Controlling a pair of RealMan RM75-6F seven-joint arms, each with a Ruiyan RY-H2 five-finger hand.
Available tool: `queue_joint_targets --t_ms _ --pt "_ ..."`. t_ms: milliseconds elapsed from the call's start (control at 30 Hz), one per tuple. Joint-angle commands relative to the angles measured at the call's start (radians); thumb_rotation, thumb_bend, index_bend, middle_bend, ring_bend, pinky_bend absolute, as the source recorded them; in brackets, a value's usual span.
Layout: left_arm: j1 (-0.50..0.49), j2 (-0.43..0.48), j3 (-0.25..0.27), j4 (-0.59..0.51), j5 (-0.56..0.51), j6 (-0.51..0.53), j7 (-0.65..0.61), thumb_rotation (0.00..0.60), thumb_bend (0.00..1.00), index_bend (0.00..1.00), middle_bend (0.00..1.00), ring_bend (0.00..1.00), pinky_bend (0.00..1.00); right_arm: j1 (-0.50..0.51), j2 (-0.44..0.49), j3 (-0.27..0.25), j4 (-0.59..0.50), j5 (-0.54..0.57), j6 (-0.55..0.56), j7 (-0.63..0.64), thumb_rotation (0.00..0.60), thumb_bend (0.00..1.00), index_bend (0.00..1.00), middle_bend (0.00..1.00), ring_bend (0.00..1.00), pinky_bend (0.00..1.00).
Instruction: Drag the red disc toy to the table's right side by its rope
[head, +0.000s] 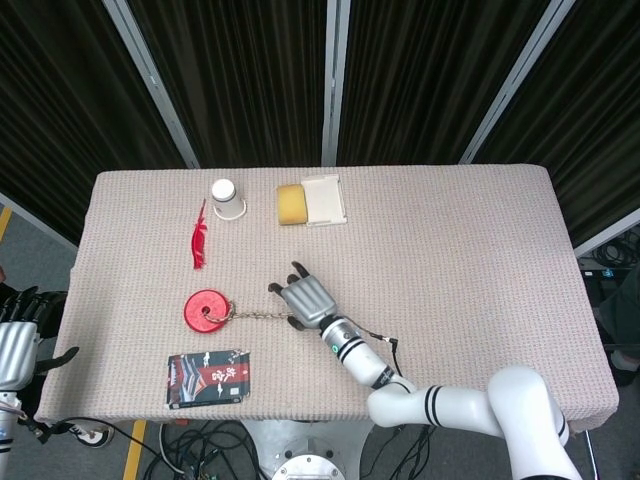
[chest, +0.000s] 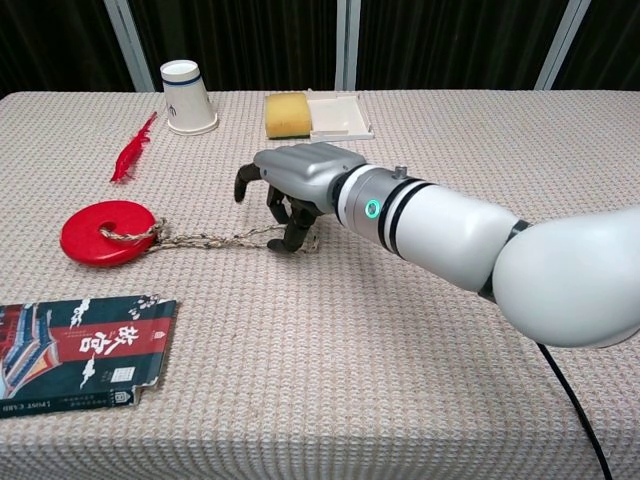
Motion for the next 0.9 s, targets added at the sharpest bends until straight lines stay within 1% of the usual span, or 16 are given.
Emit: queue_joint_targets --t_ms 33,133,233,300,333,400,600,733,900 --pt "0.0 -0.001 0.001 0.001 0.001 0.0 0.0 0.6 0.0 0.23 0.22 0.1 0.14 -0.004 0.005 -0.006 -0.002 0.011 0.0 -0.01 0.6 0.29 0.63 0.81 0.43 0.17" --pt "0.001 -0.001 0.0 0.001 0.001 0.001 -0.001 0.6 0.0 0.23 0.22 0.1 0.14 -0.01 0.009 -0.008 -0.01 0.006 0.012 -0.009 0.6 0.36 0.76 0.84 0.52 0.41" --pt "0.0 0.0 -0.001 0.0 0.002 0.002 -0.001 0.6 0.0 0.23 0.22 0.1 0.14 -0.022 0.022 -0.007 -0.029 -0.015 0.03 0.009 0.6 0.44 0.87 0.88 0.62 0.7" --pt "-0.001 0.001 -0.001 -0.001 0.003 0.002 0.0 0.6 0.0 0.23 0.22 0.1 0.14 -0.03 0.033 -0.003 -0.043 -0.031 0.045 0.025 0.6 0.48 0.93 0.91 0.66 0.81" --pt "-0.001 0.001 -0.001 -0.001 0.003 0.002 0.0 0.6 0.0 0.23 0.22 0.1 0.14 -0.035 0.044 -0.002 -0.055 -0.036 0.049 0.029 0.6 0.49 0.95 0.91 0.69 0.84" --pt "-0.002 0.0 -0.001 -0.002 0.004 0.001 0.001 0.6 0.0 0.23 0.22 0.1 0.15 -0.043 0.067 -0.002 -0.076 -0.045 0.06 0.028 0.6 0.5 0.96 0.92 0.7 0.87" --pt "-0.004 -0.002 0.0 -0.005 0.006 -0.002 0.005 0.6 0.0 0.23 0.22 0.1 0.15 -0.09 0.162 0.005 -0.156 -0.07 0.127 0.037 0.6 0.55 0.98 0.92 0.72 0.89" --pt "-0.007 -0.003 -0.001 -0.008 0.009 -0.002 0.008 0.6 0.0 0.23 0.22 0.1 0.14 -0.14 0.256 0.006 -0.214 -0.078 0.173 0.054 0.6 0.56 0.98 0.93 0.73 0.9" --pt "-0.012 -0.007 -0.001 -0.012 0.013 -0.005 0.013 0.6 0.0 0.23 0.22 0.1 0.14 -0.201 0.363 0.01 -0.243 -0.068 0.21 0.087 0.6 0.57 0.98 0.93 0.73 0.9"
